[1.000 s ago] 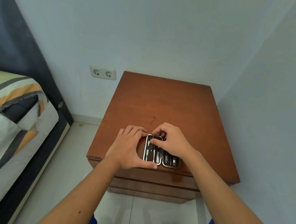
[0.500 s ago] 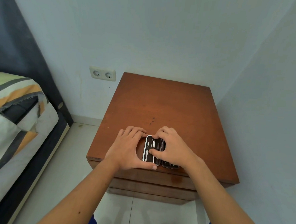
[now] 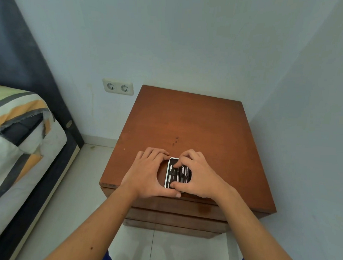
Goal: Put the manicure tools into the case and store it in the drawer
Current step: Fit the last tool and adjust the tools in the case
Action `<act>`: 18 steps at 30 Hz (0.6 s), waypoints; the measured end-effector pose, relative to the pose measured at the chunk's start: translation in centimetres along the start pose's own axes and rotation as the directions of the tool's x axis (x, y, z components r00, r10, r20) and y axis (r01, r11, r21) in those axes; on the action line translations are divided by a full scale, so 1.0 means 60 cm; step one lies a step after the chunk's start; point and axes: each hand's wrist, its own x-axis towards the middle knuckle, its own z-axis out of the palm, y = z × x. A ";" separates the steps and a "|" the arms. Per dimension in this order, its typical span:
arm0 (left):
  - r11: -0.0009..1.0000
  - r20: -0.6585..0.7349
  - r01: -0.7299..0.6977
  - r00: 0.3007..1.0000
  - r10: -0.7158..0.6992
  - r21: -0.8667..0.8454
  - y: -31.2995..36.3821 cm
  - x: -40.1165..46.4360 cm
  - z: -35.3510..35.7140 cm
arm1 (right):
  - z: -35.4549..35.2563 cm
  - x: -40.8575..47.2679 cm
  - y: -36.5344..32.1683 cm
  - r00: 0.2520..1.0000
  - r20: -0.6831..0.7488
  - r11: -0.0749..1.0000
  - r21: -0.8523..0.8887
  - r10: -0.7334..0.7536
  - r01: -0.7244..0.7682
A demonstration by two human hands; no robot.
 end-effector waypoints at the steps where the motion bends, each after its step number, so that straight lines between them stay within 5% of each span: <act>1: 1.000 -0.001 -0.001 1.000 0.001 0.001 0.000 0.000 0.000 | -0.001 0.000 -0.001 1.000 0.002 1.000 0.005 0.002 -0.002; 18: 1.000 -0.021 0.001 1.000 0.000 0.013 -0.001 0.000 0.004 | -0.051 -0.077 0.097 0.955 -0.161 0.967 0.092 0.248 -0.236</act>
